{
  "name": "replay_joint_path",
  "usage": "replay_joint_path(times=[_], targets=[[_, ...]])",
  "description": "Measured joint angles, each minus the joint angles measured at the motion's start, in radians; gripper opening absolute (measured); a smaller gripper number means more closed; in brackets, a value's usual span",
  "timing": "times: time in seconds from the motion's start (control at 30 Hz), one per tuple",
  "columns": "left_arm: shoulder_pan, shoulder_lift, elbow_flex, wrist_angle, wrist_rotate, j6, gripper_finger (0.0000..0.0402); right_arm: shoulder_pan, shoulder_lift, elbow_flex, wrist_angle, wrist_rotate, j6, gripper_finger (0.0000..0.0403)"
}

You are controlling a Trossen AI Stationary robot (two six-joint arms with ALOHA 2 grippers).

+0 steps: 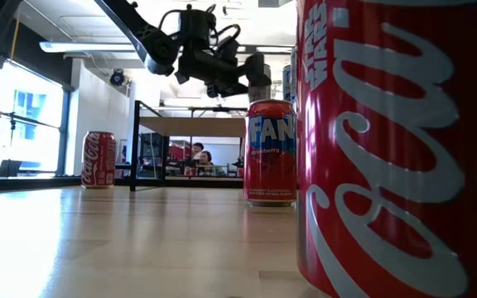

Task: Place canned beverage on shelf
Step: Put the left white yellow soda can on the shelf, then put the top red soda can on the shelf

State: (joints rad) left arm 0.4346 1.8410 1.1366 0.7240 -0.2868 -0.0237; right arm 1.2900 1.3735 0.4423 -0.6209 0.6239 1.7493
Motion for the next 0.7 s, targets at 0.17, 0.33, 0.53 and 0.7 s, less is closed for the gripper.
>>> replay_joint_path(times=[0.17, 0.33, 0.53, 0.7], targets=[[-0.042, -0.111, -0.106, -0.014, -0.079, 0.002, 0.0326, 0.0, 0.0, 0.0, 0.0, 0.0, 0.0, 0.0339], [-0.117, -0.259, -0.23, -0.079, -0.157, -0.037, 0.0326, 0.0, 0.0, 0.0, 0.0, 0.0, 0.0, 0.0339], [-0.293, -0.428, -0.33, -0.214, -0.346, -0.086, 0.0326, 0.0, 0.0, 0.0, 0.0, 0.0, 0.0, 0.0339], [-0.49, -0.481, -0.341, -0.344, -0.591, -0.168, 0.0326, 0.0, 0.0, 0.0, 0.0, 0.0, 0.0, 0.0339]])
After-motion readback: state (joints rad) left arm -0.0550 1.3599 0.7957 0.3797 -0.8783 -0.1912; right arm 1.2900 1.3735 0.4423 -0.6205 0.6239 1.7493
